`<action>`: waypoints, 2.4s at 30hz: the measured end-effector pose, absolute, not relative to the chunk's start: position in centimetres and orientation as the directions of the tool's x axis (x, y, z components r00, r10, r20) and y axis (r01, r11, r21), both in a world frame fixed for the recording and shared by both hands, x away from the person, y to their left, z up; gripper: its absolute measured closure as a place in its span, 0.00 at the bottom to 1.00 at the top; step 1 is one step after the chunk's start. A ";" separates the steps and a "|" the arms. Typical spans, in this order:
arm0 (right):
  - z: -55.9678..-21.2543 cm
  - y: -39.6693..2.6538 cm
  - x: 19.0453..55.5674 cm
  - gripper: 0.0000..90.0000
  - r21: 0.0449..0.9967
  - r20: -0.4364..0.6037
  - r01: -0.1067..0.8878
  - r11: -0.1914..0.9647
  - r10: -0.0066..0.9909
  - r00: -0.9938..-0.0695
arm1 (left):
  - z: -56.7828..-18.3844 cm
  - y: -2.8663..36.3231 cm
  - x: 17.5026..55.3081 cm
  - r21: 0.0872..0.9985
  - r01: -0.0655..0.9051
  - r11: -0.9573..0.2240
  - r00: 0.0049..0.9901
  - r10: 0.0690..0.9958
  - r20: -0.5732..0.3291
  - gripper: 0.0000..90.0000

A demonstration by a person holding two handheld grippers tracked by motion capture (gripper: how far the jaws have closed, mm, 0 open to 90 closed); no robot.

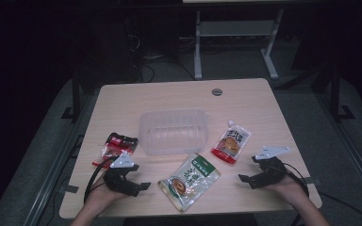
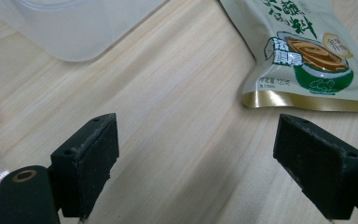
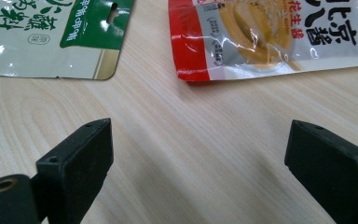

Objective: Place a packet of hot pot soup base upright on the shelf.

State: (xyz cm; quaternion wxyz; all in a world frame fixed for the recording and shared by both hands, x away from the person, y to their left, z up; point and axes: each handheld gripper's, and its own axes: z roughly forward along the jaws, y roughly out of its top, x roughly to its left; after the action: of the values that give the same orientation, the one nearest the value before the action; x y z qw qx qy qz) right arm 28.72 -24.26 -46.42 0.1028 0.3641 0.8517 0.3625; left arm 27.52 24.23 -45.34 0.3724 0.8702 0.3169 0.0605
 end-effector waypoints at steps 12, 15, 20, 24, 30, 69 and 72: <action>-46.5 -24.4 28.8 0.08 0.702 0.082 0.540 0.465 0.700 -0.709 | -44.9 24.4 27.4 0.684 0.514 -0.518 0.786 0.604 -0.132 0.15; -46.5 -24.4 28.8 0.08 0.701 0.081 0.541 0.464 0.703 -0.707 | -44.9 24.4 27.3 0.683 0.519 -0.514 0.783 0.607 -0.138 0.16; -46.5 -24.3 28.9 0.08 0.699 0.078 0.541 0.468 0.702 -0.708 | -44.4 24.8 27.3 0.678 0.517 -0.523 0.779 0.616 -0.119 0.19; -46.5 -24.3 28.9 0.08 0.700 0.079 0.540 0.467 0.702 -0.708 | -43.9 25.3 27.4 0.680 0.532 -0.504 0.760 0.639 -0.121 0.27; -46.6 -24.2 28.9 0.08 0.695 0.080 0.544 0.470 0.701 -0.709 | -42.9 26.1 28.0 0.696 0.541 -0.472 0.729 0.676 -0.108 0.47; -46.6 -24.2 29.2 0.08 0.682 0.095 0.566 0.463 0.711 -0.696 | -44.5 30.2 31.4 0.562 0.712 -0.420 0.581 0.803 -0.136 1.00; -46.6 -24.2 29.2 0.08 0.681 0.096 0.569 0.462 0.713 -0.694 | -44.4 30.7 31.2 0.557 0.722 -0.410 0.571 0.808 -0.145 1.00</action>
State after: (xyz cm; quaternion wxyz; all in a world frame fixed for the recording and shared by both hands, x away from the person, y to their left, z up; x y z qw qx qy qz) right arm 29.18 -24.20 -46.61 0.1015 0.3775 0.8489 0.3557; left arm 31.18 30.68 -44.44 0.2929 0.8365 0.4572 0.0733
